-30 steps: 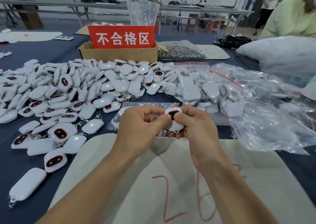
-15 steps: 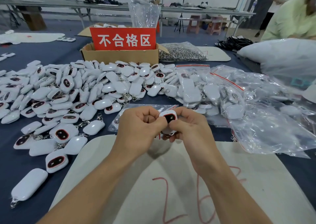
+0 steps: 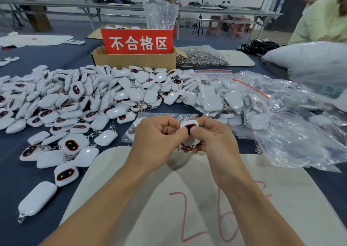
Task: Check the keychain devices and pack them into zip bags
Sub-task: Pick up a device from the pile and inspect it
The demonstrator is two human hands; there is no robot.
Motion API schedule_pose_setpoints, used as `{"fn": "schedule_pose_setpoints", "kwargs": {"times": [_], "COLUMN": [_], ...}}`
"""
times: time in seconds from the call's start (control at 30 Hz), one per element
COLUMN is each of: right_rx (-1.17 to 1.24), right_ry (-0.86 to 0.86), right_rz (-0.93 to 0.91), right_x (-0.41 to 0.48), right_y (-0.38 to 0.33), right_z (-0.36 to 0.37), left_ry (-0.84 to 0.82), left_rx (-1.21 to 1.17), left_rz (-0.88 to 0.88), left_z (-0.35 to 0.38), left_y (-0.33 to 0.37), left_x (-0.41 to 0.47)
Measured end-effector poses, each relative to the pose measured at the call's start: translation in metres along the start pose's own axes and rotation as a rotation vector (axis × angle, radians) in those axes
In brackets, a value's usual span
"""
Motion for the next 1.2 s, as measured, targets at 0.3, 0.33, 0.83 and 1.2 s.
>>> {"fn": "schedule_pose_setpoints", "kwargs": {"times": [0.3,0.33,0.83,1.2], "right_rx": [0.027,0.03,0.01,-0.058], "right_ry": [-0.013,-0.02,-0.083,0.066], "right_rz": [0.01,0.008,-0.017,-0.061], "right_x": [0.001,0.0,-0.001,-0.004], "right_y": [0.001,0.001,-0.003,-0.013], "right_z": [0.003,0.004,0.01,-0.005], "left_ry": [0.01,0.012,0.02,-0.047], "left_rx": [0.007,0.007,-0.04,0.027], "left_rz": [0.011,0.01,0.034,0.096], "left_z": [-0.001,-0.002,-0.003,0.004], "left_y": [-0.001,-0.001,0.001,0.011], "left_x": [0.002,0.001,0.002,-0.005]}}
Point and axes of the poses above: each hand's wrist, its own x-axis towards the middle knuckle, its own z-axis out of the palm, y = z × x, the point moved 8 cm from there along x, towards the middle knuckle, and after that the axes turned 3 degrees about -y, right-handed, at the moved point
